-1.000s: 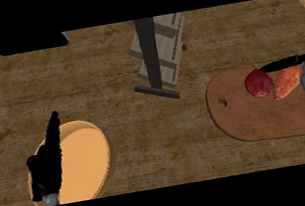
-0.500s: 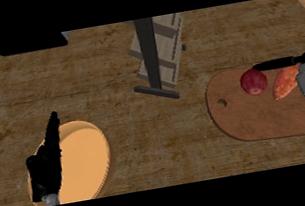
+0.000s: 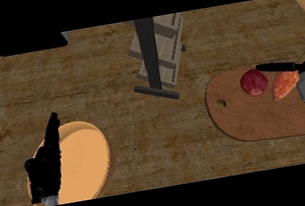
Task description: Pick the sweet potato from the cutting board and place it in the tiered basket
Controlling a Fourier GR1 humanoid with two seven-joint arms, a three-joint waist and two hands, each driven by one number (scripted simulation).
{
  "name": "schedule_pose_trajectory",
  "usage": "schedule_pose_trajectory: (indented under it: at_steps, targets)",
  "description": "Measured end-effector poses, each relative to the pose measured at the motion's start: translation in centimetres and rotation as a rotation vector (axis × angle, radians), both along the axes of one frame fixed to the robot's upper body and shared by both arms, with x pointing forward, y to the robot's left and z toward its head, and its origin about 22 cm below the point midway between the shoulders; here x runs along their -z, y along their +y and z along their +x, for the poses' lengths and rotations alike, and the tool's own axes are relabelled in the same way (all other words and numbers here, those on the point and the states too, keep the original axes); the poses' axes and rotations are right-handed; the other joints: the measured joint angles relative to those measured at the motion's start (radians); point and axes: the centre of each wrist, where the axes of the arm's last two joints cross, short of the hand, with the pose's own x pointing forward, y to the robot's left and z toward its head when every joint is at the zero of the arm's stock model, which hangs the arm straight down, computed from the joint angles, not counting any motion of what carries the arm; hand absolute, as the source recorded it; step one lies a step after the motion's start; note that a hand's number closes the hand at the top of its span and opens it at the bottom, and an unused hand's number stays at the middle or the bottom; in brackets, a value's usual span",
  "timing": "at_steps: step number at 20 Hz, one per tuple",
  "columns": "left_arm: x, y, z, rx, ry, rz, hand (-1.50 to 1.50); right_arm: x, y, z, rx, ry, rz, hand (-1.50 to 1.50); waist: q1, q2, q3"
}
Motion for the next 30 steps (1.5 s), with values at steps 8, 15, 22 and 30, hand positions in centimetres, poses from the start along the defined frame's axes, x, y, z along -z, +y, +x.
schedule_pose_trajectory:
  at_steps: [8, 15, 22, 30]
  targets:
    - [-0.2, 0.2, 0.1, 0.008, 0.006, -0.009, 0.0, 0.6, 0.0, -0.1, -0.039, 0.021, -0.079, 1.5, 0.003, 0.001, -0.004]
    - [-0.1, -0.2, 0.3, 0.007, 0.013, -0.004, 0.0, 0.2, 1.1, 0.7, -0.114, 0.017, -0.198, 1.5, 0.002, 0.0, 0.001]
    - [0.0, -0.1, 0.4, 0.003, 0.038, -0.007, 0.0, -5.7, 13.0, 3.5, -0.8, -0.191, -0.262, 1.5, 0.006, -0.017, 0.0]
    - [0.6, 1.1, -1.2, -0.067, 0.059, -0.003, 0.0, -20.0, 18.5, 0.7, -1.05, -0.596, -0.225, 1.5, -0.063, -0.034, 0.007]
